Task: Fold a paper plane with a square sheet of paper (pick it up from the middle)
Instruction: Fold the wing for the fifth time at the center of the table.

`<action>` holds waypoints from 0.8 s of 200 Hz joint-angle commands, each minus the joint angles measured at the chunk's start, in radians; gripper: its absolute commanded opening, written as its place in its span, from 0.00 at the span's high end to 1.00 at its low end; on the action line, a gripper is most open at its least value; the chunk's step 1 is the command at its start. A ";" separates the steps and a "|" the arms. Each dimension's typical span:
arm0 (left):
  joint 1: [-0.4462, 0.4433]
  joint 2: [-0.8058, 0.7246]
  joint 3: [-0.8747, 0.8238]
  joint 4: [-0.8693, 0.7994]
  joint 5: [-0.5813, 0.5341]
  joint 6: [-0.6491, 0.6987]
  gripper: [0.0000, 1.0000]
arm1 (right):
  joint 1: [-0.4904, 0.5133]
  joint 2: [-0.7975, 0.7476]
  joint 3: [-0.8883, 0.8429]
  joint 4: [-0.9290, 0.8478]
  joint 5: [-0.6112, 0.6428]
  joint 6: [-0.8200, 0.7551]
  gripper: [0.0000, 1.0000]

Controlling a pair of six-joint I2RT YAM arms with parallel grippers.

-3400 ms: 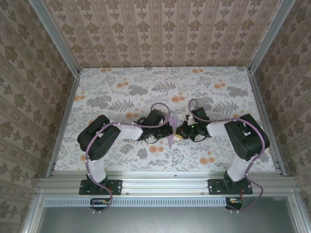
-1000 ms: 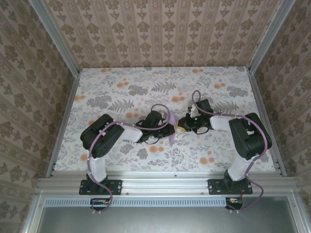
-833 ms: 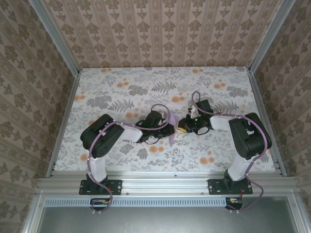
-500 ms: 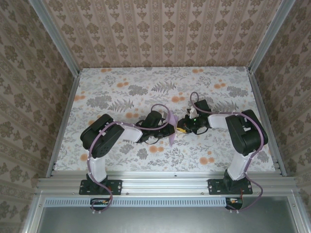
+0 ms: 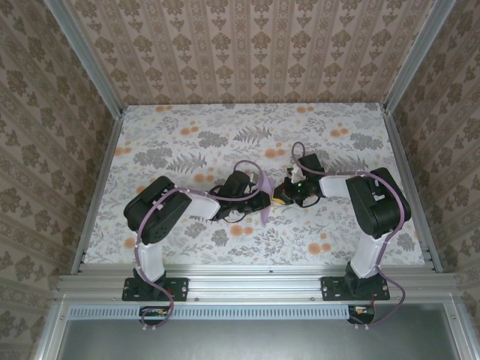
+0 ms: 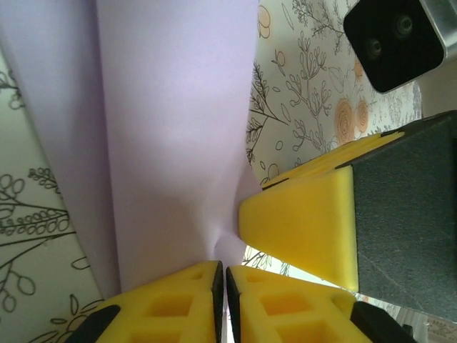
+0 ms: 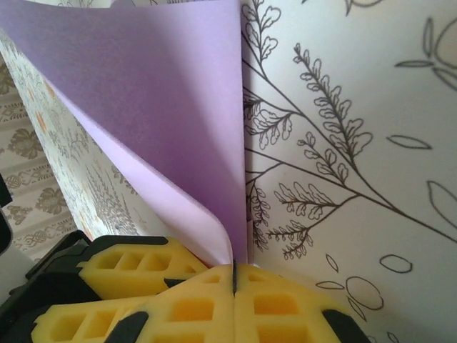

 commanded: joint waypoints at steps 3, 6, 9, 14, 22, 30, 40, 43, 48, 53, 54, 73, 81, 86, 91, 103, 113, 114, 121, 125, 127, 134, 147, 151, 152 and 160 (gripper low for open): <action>-0.011 -0.036 0.013 -0.121 -0.002 0.058 0.76 | 0.007 0.019 0.022 0.007 -0.009 -0.011 1.00; -0.013 -0.042 0.012 -0.130 -0.004 0.062 0.76 | 0.006 0.020 0.022 0.008 -0.009 -0.011 1.00; -0.013 -0.045 0.014 -0.138 -0.007 0.065 0.75 | 0.007 0.020 0.022 0.008 -0.007 -0.011 1.00; -0.015 -0.057 0.017 -0.154 -0.012 0.073 0.74 | 0.006 0.019 0.023 0.006 -0.006 -0.013 1.00; -0.019 -0.076 0.024 -0.188 -0.023 0.089 0.73 | 0.008 0.021 0.023 0.003 -0.005 -0.015 1.00; -0.025 -0.099 0.030 -0.228 -0.040 0.108 0.70 | 0.009 0.021 0.024 0.001 -0.002 -0.015 1.00; -0.034 -0.129 0.039 -0.282 -0.061 0.134 0.67 | 0.009 0.024 0.024 0.000 -0.001 -0.017 1.00; -0.037 -0.137 0.041 -0.299 -0.069 0.141 0.67 | 0.008 0.025 0.025 0.000 -0.001 -0.018 1.00; -0.042 -0.155 0.044 -0.329 -0.082 0.153 0.65 | 0.008 0.025 0.024 0.000 0.000 -0.018 1.00; -0.050 -0.171 0.049 -0.357 -0.098 0.165 0.64 | 0.009 0.024 0.024 0.000 0.000 -0.019 1.00; -0.051 -0.175 0.050 -0.363 -0.100 0.166 0.64 | 0.008 0.023 0.023 0.000 0.000 -0.019 1.00; -0.085 -0.233 0.064 -0.481 -0.175 0.202 0.61 | 0.009 0.025 0.022 0.001 0.001 -0.017 1.00; -0.101 -0.247 0.073 -0.542 -0.213 0.208 0.59 | 0.009 0.025 0.022 0.002 0.000 -0.016 1.00; -0.114 -0.255 0.076 -0.568 -0.235 0.207 0.57 | 0.012 0.025 0.021 0.003 0.002 -0.016 1.00; -0.126 -0.259 0.078 -0.591 -0.253 0.203 0.56 | 0.014 0.026 0.022 0.004 0.002 -0.016 1.00; -0.156 -0.267 0.079 -0.644 -0.317 0.186 0.55 | 0.016 0.025 0.021 0.007 0.003 -0.013 1.00; -0.181 -0.270 0.077 -0.671 -0.364 0.172 0.54 | 0.017 0.025 0.022 0.007 0.002 -0.014 1.00; -0.182 -0.270 0.076 -0.673 -0.367 0.171 0.54 | 0.017 0.026 0.023 0.007 0.002 -0.013 1.00; -0.192 -0.269 0.075 -0.683 -0.389 0.166 0.54 | 0.019 0.026 0.025 0.006 0.003 -0.013 1.00; -0.197 -0.267 0.073 -0.685 -0.398 0.165 0.54 | 0.020 0.026 0.025 0.006 0.004 -0.013 1.00; -0.201 -0.266 0.072 -0.683 -0.402 0.163 0.54 | 0.021 0.025 0.025 0.007 0.004 -0.013 1.00; -0.206 -0.262 0.068 -0.670 -0.403 0.159 0.55 | 0.021 0.026 0.029 0.005 0.003 -0.013 1.00; -0.216 -0.243 0.071 -0.651 -0.397 0.157 0.58 | 0.025 0.027 0.031 0.003 0.006 -0.013 1.00; -0.219 -0.235 0.077 -0.651 -0.398 0.159 0.59 | 0.024 0.028 0.032 0.001 0.006 -0.013 1.00; -0.220 -0.233 0.079 -0.652 -0.399 0.159 0.59 | 0.025 0.027 0.032 0.001 0.006 -0.013 1.00; -0.227 -0.221 0.090 -0.666 -0.409 0.163 0.61 | 0.027 0.026 0.032 -0.001 0.007 -0.014 1.00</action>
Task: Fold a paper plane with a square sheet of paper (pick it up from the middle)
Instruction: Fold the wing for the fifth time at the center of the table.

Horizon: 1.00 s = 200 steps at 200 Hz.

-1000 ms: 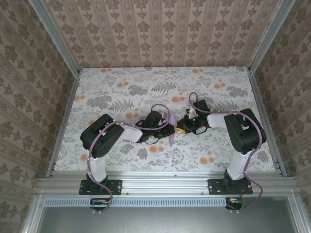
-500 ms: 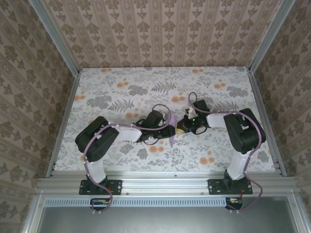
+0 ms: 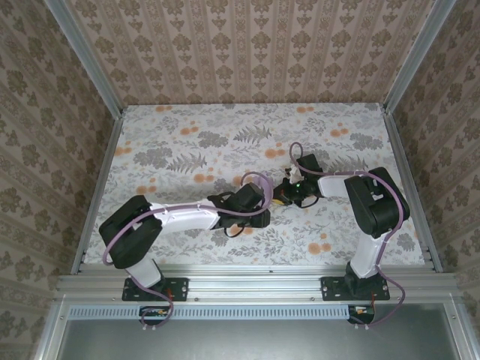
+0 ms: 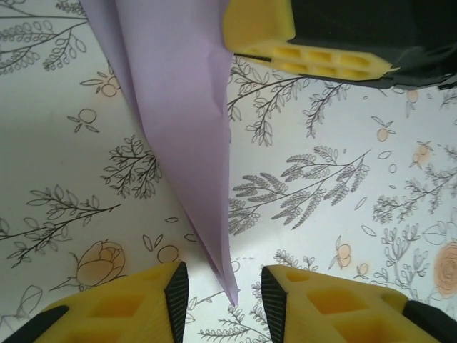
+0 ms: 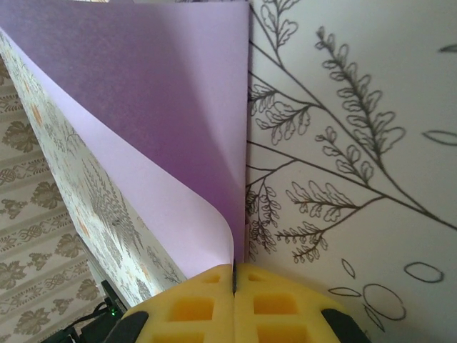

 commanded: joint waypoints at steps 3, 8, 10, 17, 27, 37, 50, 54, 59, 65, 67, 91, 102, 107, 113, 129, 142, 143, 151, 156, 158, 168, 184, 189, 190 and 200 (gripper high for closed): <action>-0.017 0.039 0.034 -0.058 -0.076 0.009 0.61 | 0.010 0.016 0.025 -0.002 0.007 -0.006 1.00; -0.020 0.046 0.040 -0.063 -0.081 0.012 0.63 | 0.010 0.015 0.028 -0.002 0.010 -0.006 1.00; -0.021 0.049 0.043 -0.066 -0.083 0.014 0.63 | 0.009 0.014 0.028 -0.003 0.010 -0.006 1.00; -0.024 0.057 0.046 -0.069 -0.087 0.016 0.64 | 0.009 0.014 0.028 -0.004 0.012 -0.006 1.00; -0.027 0.069 0.050 -0.069 -0.091 0.017 0.65 | 0.009 0.014 0.029 -0.005 0.011 -0.006 1.00; -0.027 0.082 0.053 -0.066 -0.092 0.020 0.67 | 0.011 0.013 0.029 -0.006 0.011 -0.005 1.00; -0.027 0.095 0.058 -0.062 -0.090 0.025 0.69 | 0.013 0.012 0.029 -0.007 0.012 -0.005 1.00; -0.028 0.097 0.058 -0.062 -0.090 0.028 0.69 | 0.013 0.011 0.029 -0.006 0.012 -0.004 1.00; -0.028 0.101 0.062 -0.062 -0.090 0.028 0.69 | 0.013 0.012 0.029 -0.006 0.012 -0.005 1.00; -0.029 0.106 0.066 -0.062 -0.089 0.029 0.69 | 0.013 0.012 0.029 -0.007 0.011 -0.005 1.00; -0.029 0.107 0.068 -0.062 -0.089 0.031 0.70 | 0.013 0.012 0.029 -0.007 0.010 -0.005 1.00; -0.032 0.124 0.088 -0.080 -0.091 0.046 0.71 | 0.014 0.010 0.029 -0.009 0.013 -0.006 1.00; -0.037 0.138 0.101 -0.106 -0.098 0.057 0.73 | 0.014 0.010 0.029 -0.008 0.015 -0.007 1.00; -0.038 0.144 0.107 -0.121 -0.103 0.063 0.74 | 0.014 0.009 0.031 -0.011 0.016 -0.008 1.00; -0.041 0.151 0.114 -0.140 -0.113 0.069 0.74 | 0.015 0.009 0.031 -0.013 0.016 -0.009 1.00; -0.049 0.170 0.129 -0.184 -0.132 0.090 0.75 | 0.015 0.006 0.035 -0.014 0.016 -0.013 1.00; -0.056 0.185 0.141 -0.224 -0.152 0.106 0.76 | 0.016 0.003 0.038 -0.018 0.018 -0.016 1.00; -0.056 0.186 0.141 -0.227 -0.154 0.107 0.76 | 0.016 0.002 0.038 -0.020 0.017 -0.017 1.00; -0.057 0.193 0.144 -0.244 -0.162 0.115 0.77 | 0.017 0.000 0.040 -0.023 0.019 -0.019 1.00; -0.057 0.195 0.146 -0.250 -0.165 0.119 0.77 | 0.018 0.000 0.042 -0.026 0.019 -0.022 1.00; -0.057 0.196 0.146 -0.253 -0.166 0.119 0.77 | 0.018 -0.001 0.042 -0.028 0.020 -0.022 1.00; -0.058 0.201 0.148 -0.268 -0.179 0.129 0.79 | 0.020 -0.002 0.047 -0.036 0.024 -0.029 1.00; -0.063 0.209 0.153 -0.301 -0.200 0.144 0.80 | 0.023 -0.005 0.055 -0.051 0.029 -0.042 1.00; -0.064 0.211 0.152 -0.307 -0.206 0.150 0.80 | 0.023 -0.006 0.058 -0.056 0.030 -0.044 1.00; -0.063 0.211 0.152 -0.308 -0.206 0.150 0.80 | 0.023 -0.006 0.059 -0.057 0.032 -0.045 1.00; -0.064 0.211 0.150 -0.318 -0.217 0.159 0.80 | 0.025 -0.005 0.065 -0.066 0.032 -0.054 1.00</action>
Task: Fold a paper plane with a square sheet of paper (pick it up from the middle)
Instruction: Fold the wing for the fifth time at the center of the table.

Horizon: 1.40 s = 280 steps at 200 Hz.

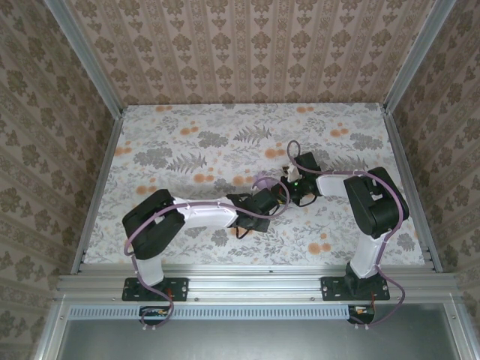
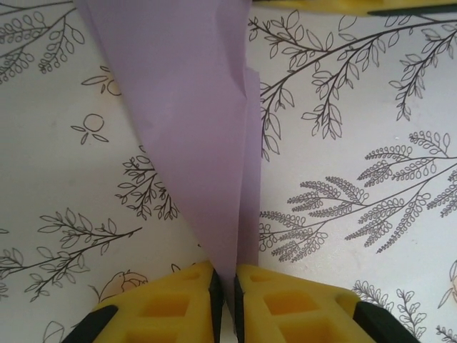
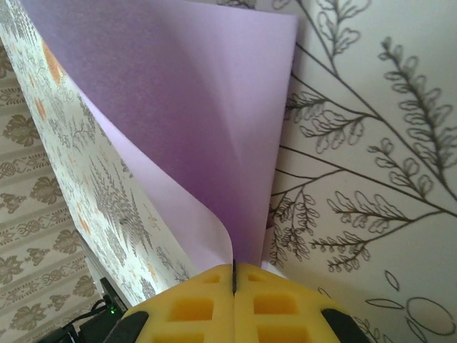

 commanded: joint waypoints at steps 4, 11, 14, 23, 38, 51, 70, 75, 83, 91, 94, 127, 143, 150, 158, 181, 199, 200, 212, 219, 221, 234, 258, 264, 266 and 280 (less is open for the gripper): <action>-0.005 0.039 -0.008 -0.137 -0.057 0.054 0.80 | 0.011 -0.005 0.039 -0.048 0.027 -0.041 1.00; -0.006 0.040 -0.009 -0.142 -0.064 0.061 0.80 | 0.010 -0.005 0.043 -0.055 0.030 -0.047 1.00; -0.005 0.039 -0.009 -0.143 -0.066 0.064 0.80 | 0.010 -0.005 0.046 -0.057 0.031 -0.049 1.00; -0.006 0.039 -0.011 -0.148 -0.072 0.072 0.81 | 0.012 -0.005 0.051 -0.066 0.033 -0.056 1.00; -0.006 0.040 -0.014 -0.156 -0.084 0.085 0.81 | 0.012 0.001 0.059 -0.076 0.036 -0.062 1.00; -0.006 0.042 -0.016 -0.160 -0.089 0.095 0.82 | 0.013 0.006 0.064 -0.081 0.039 -0.068 1.00; -0.006 0.043 -0.015 -0.166 -0.098 0.107 0.82 | 0.013 0.017 0.073 -0.087 0.042 -0.076 1.00; -0.006 0.044 -0.015 -0.169 -0.100 0.111 0.82 | 0.013 0.019 0.075 -0.090 0.045 -0.078 1.00; -0.006 0.045 -0.015 -0.171 -0.100 0.116 0.82 | 0.013 0.024 0.078 -0.092 0.048 -0.082 1.00; -0.006 0.045 -0.017 -0.169 -0.100 0.120 0.82 | 0.013 0.030 0.079 -0.092 0.046 -0.083 1.00; -0.006 0.045 -0.017 -0.167 -0.101 0.123 0.82 | 0.013 0.032 0.081 -0.089 0.044 -0.083 1.00; -0.007 0.051 -0.017 -0.162 -0.094 0.143 0.83 | 0.015 0.051 0.096 -0.096 0.054 -0.093 1.00; -0.006 0.053 -0.017 -0.160 -0.096 0.152 0.83 | 0.014 0.065 0.109 -0.112 0.063 -0.104 1.00; -0.006 0.053 -0.016 -0.161 -0.096 0.157 0.83 | 0.015 0.070 0.115 -0.116 0.068 -0.110 1.00; -0.007 0.052 -0.016 -0.159 -0.094 0.161 0.83 | 0.014 0.077 0.117 -0.120 0.074 -0.114 1.00; -0.007 0.049 -0.015 -0.156 -0.092 0.172 0.83 | 0.017 0.089 0.128 -0.144 0.100 -0.128 1.00; -0.007 0.044 -0.015 -0.154 -0.090 0.179 0.82 | 0.019 0.094 0.133 -0.171 0.124 -0.144 1.00; -0.006 0.043 -0.015 -0.154 -0.090 0.180 0.82 | 0.019 0.095 0.134 -0.172 0.126 -0.145 1.00; -0.007 0.032 -0.019 -0.150 -0.090 0.184 0.82 | 0.020 0.101 0.138 -0.191 0.138 -0.155 1.00; -0.007 0.024 -0.020 -0.145 -0.087 0.185 0.81 | 0.020 0.103 0.142 -0.202 0.150 -0.161 1.00; -0.007 0.021 -0.020 -0.145 -0.086 0.185 0.81 | 0.021 0.104 0.141 -0.205 0.152 -0.164 1.00; -0.006 0.000 -0.022 -0.135 -0.082 0.188 0.80 | 0.024 0.113 0.143 -0.214 0.164 -0.171 1.00; -0.006 -0.044 -0.033 -0.111 -0.080 0.194 0.76 | 0.026 0.124 0.141 -0.232 0.182 -0.182 1.00; -0.007 -0.054 -0.033 -0.108 -0.078 0.195 0.76 | 0.028 0.125 0.141 -0.236 0.187 -0.185 1.00; -0.007 -0.057 -0.033 -0.107 -0.078 0.195 0.76 | 0.028 0.126 0.141 -0.237 0.189 -0.186 1.00; -0.006 -0.076 -0.030 -0.107 -0.075 0.197 0.72 | 0.029 0.128 0.139 -0.245 0.199 -0.192 1.00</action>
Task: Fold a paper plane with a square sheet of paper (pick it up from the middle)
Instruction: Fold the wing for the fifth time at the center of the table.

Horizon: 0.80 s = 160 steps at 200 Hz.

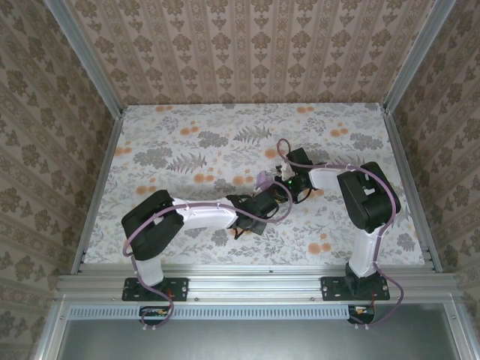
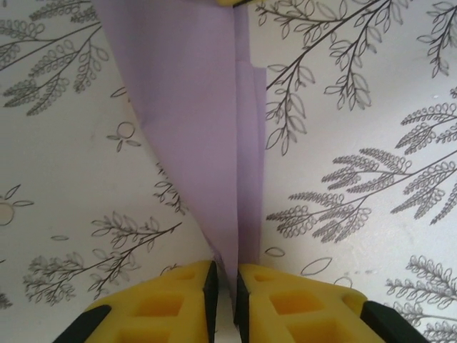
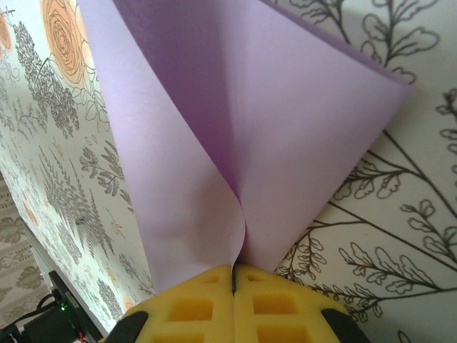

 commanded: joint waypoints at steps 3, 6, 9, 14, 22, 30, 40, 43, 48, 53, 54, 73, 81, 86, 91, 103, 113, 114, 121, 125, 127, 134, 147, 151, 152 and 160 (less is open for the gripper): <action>-0.001 -0.061 -0.019 -0.060 -0.003 0.026 0.71 | 0.004 0.049 0.004 -0.062 0.125 -0.037 1.00; 0.000 -0.064 -0.019 -0.058 0.000 0.027 0.70 | 0.003 0.049 0.004 -0.064 0.126 -0.038 1.00; 0.000 -0.071 -0.019 -0.056 0.006 0.027 0.70 | 0.004 0.050 0.003 -0.065 0.126 -0.039 1.00; 0.000 -0.081 -0.017 -0.054 0.011 0.028 0.69 | 0.004 0.052 0.005 -0.067 0.129 -0.041 1.00; 0.001 -0.096 -0.014 -0.052 0.022 0.027 0.68 | 0.005 0.055 0.004 -0.070 0.130 -0.043 1.00; 0.001 -0.114 -0.011 -0.051 0.032 0.026 0.67 | 0.005 0.057 0.003 -0.070 0.131 -0.045 1.00; 0.004 -0.136 -0.008 -0.048 0.049 0.025 0.66 | 0.006 0.061 0.003 -0.070 0.130 -0.045 1.00; 0.005 -0.141 -0.007 -0.046 0.057 0.025 0.66 | 0.008 0.061 0.003 -0.070 0.130 -0.044 1.00; 0.007 -0.152 -0.006 -0.040 0.068 0.025 0.65 | 0.009 0.063 0.003 -0.068 0.130 -0.044 1.00; 0.009 -0.161 -0.007 -0.037 0.081 0.023 0.65 | 0.010 0.064 0.003 -0.067 0.130 -0.043 1.00; 0.009 -0.163 -0.007 -0.037 0.084 0.022 0.65 | 0.011 0.063 0.003 -0.066 0.130 -0.043 1.00; 0.027 -0.196 -0.011 -0.023 0.124 0.011 0.64 | 0.013 0.067 -0.002 -0.062 0.129 -0.041 1.00; 0.040 -0.207 -0.018 -0.016 0.138 0.004 0.64 | 0.012 0.066 -0.003 -0.059 0.127 -0.041 1.00; 0.050 -0.213 -0.022 -0.004 0.144 -0.002 0.65 | 0.012 0.068 -0.004 -0.059 0.126 -0.040 1.00; 0.062 -0.219 -0.030 0.005 0.155 -0.011 0.66 | 0.014 0.067 -0.004 -0.059 0.126 -0.039 1.00; 0.098 -0.234 -0.056 0.053 0.180 -0.036 0.70 | 0.015 0.070 -0.006 -0.056 0.124 -0.039 1.00; 0.130 -0.244 -0.086 0.117 0.212 -0.064 0.73 | 0.014 0.070 -0.008 -0.055 0.124 -0.039 1.00; 0.132 -0.244 -0.090 0.124 0.217 -0.066 0.73 | 0.014 0.070 -0.008 -0.055 0.124 -0.039 1.00; 0.156 -0.246 -0.110 0.177 0.248 -0.089 0.74 | 0.014 0.071 -0.009 -0.052 0.121 -0.039 1.00; 0.171 -0.243 -0.123 0.203 0.265 -0.102 0.75 | 0.014 0.071 -0.010 -0.052 0.122 -0.038 1.00; 0.177 -0.240 -0.129 0.217 0.276 -0.109 0.75 | 0.015 0.070 -0.011 -0.052 0.121 -0.037 1.00; 0.197 -0.229 -0.141 0.250 0.303 -0.126 0.77 | 0.015 0.071 -0.010 -0.050 0.121 -0.036 1.00; 0.213 -0.201 -0.148 0.274 0.328 -0.138 0.79 | 0.015 0.071 -0.013 -0.047 0.119 -0.035 1.00; 0.213 -0.192 -0.144 0.276 0.330 -0.137 0.80 | 0.015 0.073 -0.014 -0.047 0.119 -0.034 1.00; 0.214 -0.190 -0.143 0.277 0.331 -0.136 0.80 | 0.015 0.072 -0.014 -0.046 0.118 -0.033 1.00; 0.213 -0.173 -0.141 0.286 0.340 -0.138 0.80 | 0.014 0.074 -0.015 -0.043 0.117 -0.031 1.00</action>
